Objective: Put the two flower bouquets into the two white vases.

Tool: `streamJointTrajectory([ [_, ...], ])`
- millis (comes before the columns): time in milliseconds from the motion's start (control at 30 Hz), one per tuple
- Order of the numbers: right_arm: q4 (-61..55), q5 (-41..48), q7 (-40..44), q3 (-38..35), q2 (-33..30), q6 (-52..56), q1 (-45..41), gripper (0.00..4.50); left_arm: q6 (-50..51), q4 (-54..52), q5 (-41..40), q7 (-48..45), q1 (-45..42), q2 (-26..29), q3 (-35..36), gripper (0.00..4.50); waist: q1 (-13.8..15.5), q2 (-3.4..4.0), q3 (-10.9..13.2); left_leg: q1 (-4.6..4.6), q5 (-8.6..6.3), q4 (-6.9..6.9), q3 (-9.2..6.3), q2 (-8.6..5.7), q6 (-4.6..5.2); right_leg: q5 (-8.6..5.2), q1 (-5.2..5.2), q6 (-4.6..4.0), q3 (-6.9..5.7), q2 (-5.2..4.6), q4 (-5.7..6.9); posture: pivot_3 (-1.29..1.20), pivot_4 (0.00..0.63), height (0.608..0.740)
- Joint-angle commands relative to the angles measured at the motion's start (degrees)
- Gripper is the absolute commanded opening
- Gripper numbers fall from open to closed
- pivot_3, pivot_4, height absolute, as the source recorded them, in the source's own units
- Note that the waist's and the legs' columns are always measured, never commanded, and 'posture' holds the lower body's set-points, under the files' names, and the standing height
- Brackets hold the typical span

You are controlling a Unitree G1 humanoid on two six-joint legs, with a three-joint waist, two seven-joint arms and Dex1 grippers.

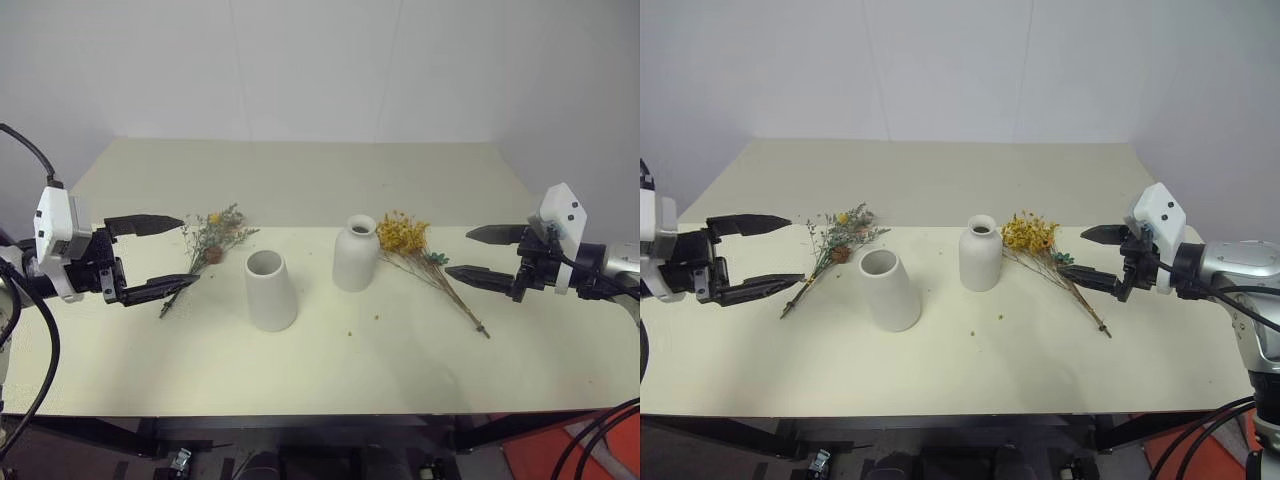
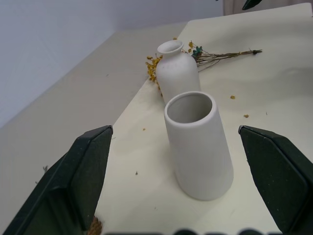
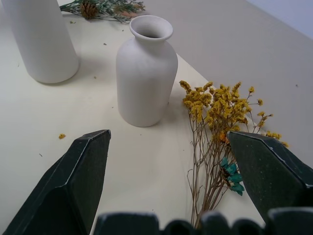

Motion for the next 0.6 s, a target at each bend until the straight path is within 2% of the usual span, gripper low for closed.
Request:
streamJointTrajectory([
  [33,-1.9,-0.1,-0.6,-1.0,-1.0,0.4,0.3,4.46,-1.3,0.5,-0.3,-1.1,-2.3,0.0,-1.1,4.5,0.0,0.0,0.0,0.0,0.0,0.0,0.01,0.0,0.0,0.0,-0.01,0.0,0.01,0.0,0.0,0.0,0.15,0.74],
  [233,-1.2,-0.4,-1.5,-1.5,-1.3,0.9,1.1,4.46,-2.5,3.8,0.9,-2.4,-8.6,-1.3,-5.7,4.5,0.0,-0.01,0.0,-0.12,0.0,0.0,0.08,-0.02,0.0,0.04,-0.13,0.04,0.1,0.03,0.03,0.0,0.15,0.74],
  [433,2.4,-1.5,-3.6,1.1,-1.2,5.9,-2.3,4.46,-3.3,7.0,4.5,-0.4,-18.6,-8.0,-14.1,4.5,0.2,-0.05,0.0,-0.14,0.0,0.04,0.11,-0.04,0.0,0.1,-0.12,0.1,0.14,0.03,0.02,0.0,0.15,0.74],
  [600,4.6,-4.3,-5.9,6.3,-2.1,12.3,-7.5,4.46,2.4,8.8,6.5,1.4,-25.9,-12.4,-20.2,4.5,-0.2,-0.06,0.0,-0.21,-0.01,0.05,0.12,-0.03,0.02,0.17,-0.17,0.1,0.2,0.07,-0.02,0.0,0.15,0.74],
])
